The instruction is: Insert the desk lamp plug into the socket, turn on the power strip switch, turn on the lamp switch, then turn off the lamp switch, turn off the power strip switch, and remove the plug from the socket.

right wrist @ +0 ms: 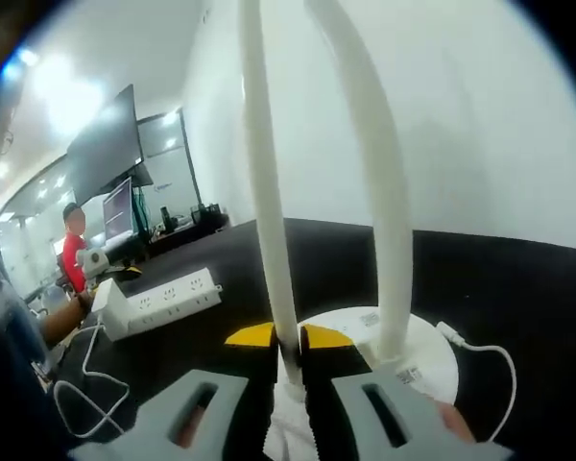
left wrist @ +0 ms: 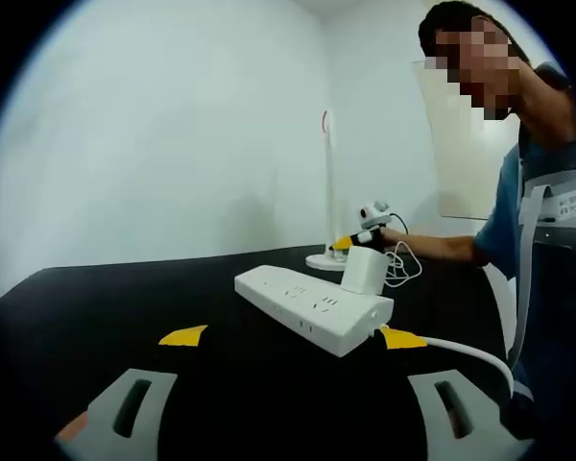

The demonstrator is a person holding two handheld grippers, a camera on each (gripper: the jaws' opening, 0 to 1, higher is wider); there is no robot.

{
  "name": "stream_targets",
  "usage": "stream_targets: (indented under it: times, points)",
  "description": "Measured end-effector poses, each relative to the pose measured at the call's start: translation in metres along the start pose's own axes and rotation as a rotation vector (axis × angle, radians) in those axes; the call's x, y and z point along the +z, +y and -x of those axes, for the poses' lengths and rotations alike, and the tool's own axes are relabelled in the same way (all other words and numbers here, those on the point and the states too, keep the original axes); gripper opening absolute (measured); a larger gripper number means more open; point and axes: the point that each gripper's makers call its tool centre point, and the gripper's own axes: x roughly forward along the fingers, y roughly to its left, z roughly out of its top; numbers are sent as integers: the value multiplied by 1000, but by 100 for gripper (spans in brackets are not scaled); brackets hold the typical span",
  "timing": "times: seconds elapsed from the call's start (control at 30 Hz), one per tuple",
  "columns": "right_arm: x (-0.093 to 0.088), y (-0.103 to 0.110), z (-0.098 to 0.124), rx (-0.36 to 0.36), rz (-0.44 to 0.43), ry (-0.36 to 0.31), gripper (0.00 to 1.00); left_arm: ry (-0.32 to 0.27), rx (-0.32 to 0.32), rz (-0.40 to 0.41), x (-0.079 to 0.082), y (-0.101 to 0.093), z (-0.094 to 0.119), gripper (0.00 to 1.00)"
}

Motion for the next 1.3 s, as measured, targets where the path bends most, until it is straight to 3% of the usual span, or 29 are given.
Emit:
stream_targets:
  times: [0.4,1.3]
  points:
    - [3,-17,0,-14,29,-31,12,12,9,2,-2,1,0,65]
    - [5,-23,-1,-41,86,-59,12,28,26,19,-5,6,-2,64]
